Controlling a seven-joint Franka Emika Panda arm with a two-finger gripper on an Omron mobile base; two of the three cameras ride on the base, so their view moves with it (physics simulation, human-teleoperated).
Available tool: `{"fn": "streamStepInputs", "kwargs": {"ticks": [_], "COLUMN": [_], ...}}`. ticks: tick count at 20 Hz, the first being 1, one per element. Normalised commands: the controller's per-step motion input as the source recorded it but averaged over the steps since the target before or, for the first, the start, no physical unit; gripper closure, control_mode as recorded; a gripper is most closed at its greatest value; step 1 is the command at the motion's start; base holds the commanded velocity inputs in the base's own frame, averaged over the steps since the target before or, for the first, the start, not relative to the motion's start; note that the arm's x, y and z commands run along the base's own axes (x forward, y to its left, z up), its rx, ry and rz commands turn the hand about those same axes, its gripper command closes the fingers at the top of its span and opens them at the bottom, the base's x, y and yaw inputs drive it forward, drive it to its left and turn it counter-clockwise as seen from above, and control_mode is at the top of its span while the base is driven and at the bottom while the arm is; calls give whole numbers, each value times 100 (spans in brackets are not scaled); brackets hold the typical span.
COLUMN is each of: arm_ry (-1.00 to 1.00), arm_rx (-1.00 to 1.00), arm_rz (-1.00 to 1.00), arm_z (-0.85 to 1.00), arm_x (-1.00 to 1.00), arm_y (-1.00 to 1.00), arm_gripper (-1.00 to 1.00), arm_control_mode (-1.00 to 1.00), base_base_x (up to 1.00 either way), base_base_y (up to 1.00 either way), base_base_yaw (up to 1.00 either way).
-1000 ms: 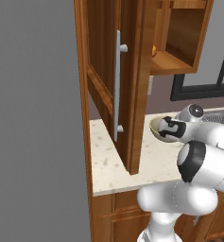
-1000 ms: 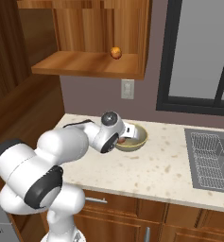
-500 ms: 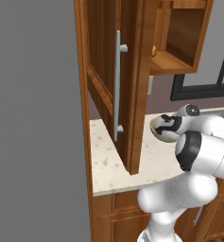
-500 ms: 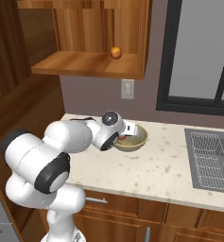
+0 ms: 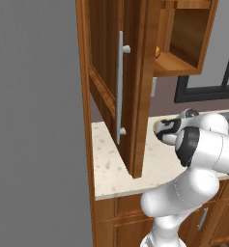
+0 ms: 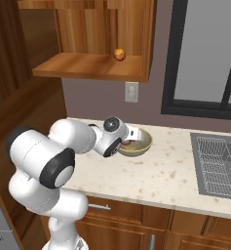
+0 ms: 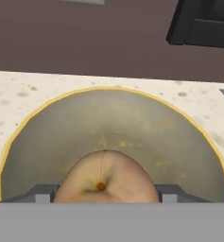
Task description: Pick the peachs from the cabinet and place them in one bowl. Pick the squash from the sink and place it in the other bowl.
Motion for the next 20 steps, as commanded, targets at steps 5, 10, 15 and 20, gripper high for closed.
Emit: {"fn": "streamStepInputs", "kwargs": {"ticks": [5,10,15,20], "arm_ry": [0,0,0,0], "arm_rx": [0,0,0,0], "arm_rz": [0,0,0,0], "arm_z": [0,0,0,0], "arm_x": [-3,0,0,0], "arm_y": [-1,0,0,0], "arm_gripper": [100,-100,-100,-100], "arm_control_mode": [-100,-100,-100,-100], "base_base_x": [0,0,0,0], "base_base_y": [0,0,0,0], "base_base_yaw": [0,0,0,0]}}
